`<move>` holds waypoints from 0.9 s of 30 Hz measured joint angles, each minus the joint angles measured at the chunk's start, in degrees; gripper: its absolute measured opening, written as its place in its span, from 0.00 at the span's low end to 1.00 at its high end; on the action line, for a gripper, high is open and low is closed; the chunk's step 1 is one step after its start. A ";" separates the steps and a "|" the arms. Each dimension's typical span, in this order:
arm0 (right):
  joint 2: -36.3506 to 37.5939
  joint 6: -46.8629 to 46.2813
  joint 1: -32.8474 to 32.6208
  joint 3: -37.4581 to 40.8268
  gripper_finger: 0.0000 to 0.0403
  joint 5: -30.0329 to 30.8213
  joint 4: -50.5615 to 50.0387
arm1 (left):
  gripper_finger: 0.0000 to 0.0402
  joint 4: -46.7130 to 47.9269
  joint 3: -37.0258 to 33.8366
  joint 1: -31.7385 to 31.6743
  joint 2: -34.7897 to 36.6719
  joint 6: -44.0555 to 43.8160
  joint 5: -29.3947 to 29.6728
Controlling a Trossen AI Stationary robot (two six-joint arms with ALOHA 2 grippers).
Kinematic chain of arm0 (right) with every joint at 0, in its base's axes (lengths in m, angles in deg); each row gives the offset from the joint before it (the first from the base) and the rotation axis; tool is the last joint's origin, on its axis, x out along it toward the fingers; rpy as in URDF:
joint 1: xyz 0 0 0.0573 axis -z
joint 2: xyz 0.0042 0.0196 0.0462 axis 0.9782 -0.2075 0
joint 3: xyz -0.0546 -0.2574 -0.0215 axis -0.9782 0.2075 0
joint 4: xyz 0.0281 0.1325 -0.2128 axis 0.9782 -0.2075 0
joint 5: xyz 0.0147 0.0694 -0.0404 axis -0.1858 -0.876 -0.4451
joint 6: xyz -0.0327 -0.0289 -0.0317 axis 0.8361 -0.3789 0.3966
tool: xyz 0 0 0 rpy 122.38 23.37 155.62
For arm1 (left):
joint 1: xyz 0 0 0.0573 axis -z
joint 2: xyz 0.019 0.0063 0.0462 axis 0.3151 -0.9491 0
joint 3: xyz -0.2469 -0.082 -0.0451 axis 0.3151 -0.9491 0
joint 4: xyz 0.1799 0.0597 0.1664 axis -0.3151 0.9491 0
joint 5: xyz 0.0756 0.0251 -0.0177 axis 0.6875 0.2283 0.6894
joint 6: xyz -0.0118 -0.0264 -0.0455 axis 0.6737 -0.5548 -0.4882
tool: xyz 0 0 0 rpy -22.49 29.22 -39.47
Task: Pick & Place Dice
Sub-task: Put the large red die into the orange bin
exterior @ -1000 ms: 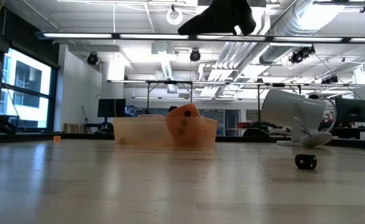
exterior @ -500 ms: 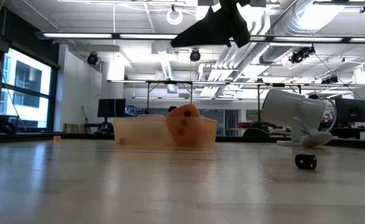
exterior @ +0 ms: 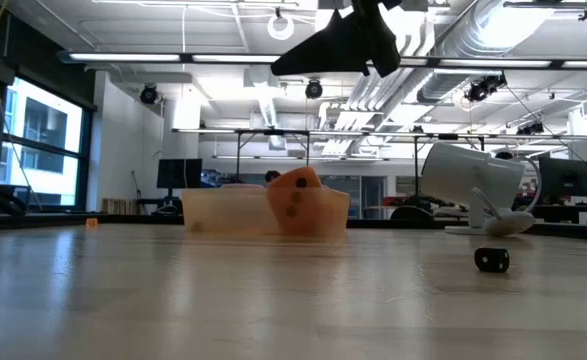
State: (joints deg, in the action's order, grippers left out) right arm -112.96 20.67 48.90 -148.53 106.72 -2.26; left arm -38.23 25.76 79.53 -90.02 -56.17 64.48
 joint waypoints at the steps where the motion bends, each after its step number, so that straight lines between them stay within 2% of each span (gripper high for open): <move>1: 0.00 0.00 0.00 0.00 0.98 -0.01 -0.01 | 0.89 0.01 0.19 -0.01 0.17 0.00 -0.05; 6: 0.00 0.65 -0.13 0.00 0.98 0.04 0.21 | 0.89 2.53 3.52 -0.19 2.53 1.66 1.06; 9: 0.00 2.43 -0.13 0.00 0.98 0.04 2.44 | 0.89 5.98 6.11 -1.72 4.85 3.96 4.47; 11: 0.00 5.14 -0.14 0.00 0.98 -0.17 4.08 | 0.89 4.89 8.34 -3.83 6.50 8.09 8.02; 14: 0.00 9.33 -0.40 0.00 0.98 -1.05 5.49 | 0.89 7.28 9.25 -7.08 8.85 17.05 19.77; 18: 0.00 14.35 -1.09 0.02 0.98 -0.97 7.49 | 0.89 5.86 9.63 -13.20 12.78 29.07 35.29; 21: -0.02 16.74 -1.81 0.02 0.98 -0.13 7.89 | 0.89 2.24 9.65 -20.35 15.28 36.47 42.45; 24: -0.02 17.06 -2.44 0.02 0.98 0.22 8.27 | 0.89 -3.59 9.80 -29.30 17.30 42.26 41.71; 27: 0.00 18.43 -2.91 0.02 0.98 0.23 9.50 | 0.89 -7.34 9.78 -40.26 17.43 45.41 33.50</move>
State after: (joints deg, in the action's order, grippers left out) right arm -112.96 39.11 45.99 -148.51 106.95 7.23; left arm -45.56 35.54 39.28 -72.59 -10.76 97.98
